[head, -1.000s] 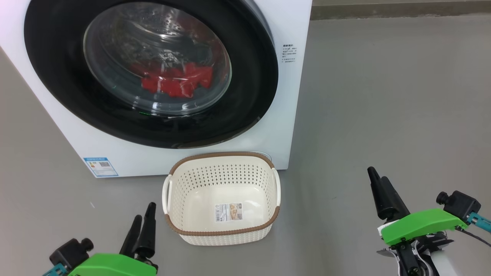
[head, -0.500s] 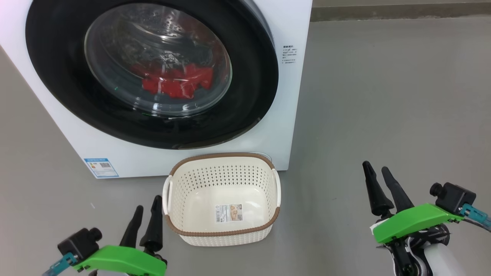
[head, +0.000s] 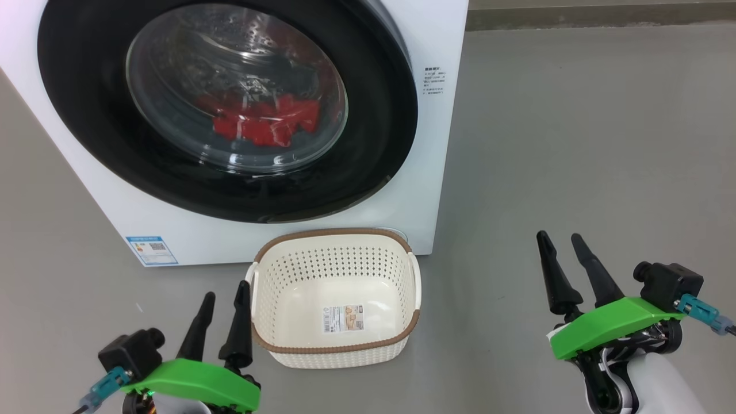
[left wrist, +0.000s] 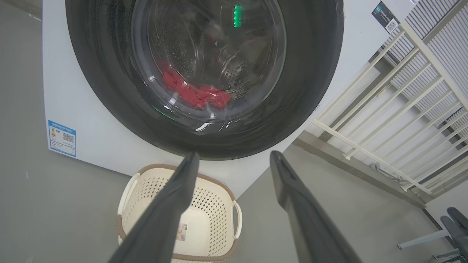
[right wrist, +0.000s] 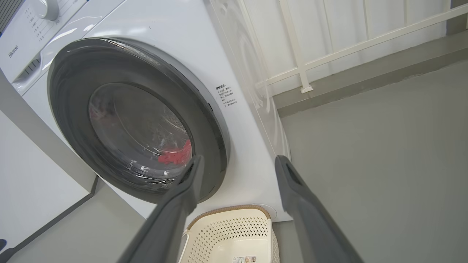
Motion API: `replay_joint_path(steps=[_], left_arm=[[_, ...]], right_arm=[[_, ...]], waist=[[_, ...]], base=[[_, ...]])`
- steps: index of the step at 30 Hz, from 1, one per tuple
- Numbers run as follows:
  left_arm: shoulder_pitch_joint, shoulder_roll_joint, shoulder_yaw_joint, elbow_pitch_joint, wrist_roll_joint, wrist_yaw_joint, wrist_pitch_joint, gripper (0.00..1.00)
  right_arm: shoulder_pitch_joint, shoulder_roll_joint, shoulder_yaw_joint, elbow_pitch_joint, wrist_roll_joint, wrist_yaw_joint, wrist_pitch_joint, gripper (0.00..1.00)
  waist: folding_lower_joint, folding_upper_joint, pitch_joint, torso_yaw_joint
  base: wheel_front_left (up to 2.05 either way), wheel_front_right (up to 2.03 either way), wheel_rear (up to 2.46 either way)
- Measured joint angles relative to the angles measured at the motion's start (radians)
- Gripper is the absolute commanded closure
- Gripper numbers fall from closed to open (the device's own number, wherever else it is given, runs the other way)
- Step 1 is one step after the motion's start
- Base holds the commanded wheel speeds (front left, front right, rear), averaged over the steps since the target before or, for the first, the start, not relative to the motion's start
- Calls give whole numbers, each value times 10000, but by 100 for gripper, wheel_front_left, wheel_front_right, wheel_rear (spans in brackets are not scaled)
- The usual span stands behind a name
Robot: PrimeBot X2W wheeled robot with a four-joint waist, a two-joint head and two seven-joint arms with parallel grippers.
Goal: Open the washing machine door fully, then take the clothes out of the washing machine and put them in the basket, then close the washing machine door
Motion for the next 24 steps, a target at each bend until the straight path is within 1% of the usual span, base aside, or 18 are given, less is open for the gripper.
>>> replay_joint_path(steps=[9,11,24], left_arm=[[-184,21,-130,-174,1030,35,-232,0],[-233,21,-140,-222,1260,117,-316,0],[-557,50,-311,-529,2974,297,-673,0]], right_arm=[[-186,-13,31,54,-821,0,-278,0],[-299,-19,59,90,-999,0,-305,0],[-781,-71,244,351,-2474,2,-686,0]], waist=[[0,0,76,1],[0,0,110,-3],[0,0,277,-14]], base=[[0,0,0],[0,0,0],[0,0,0]])
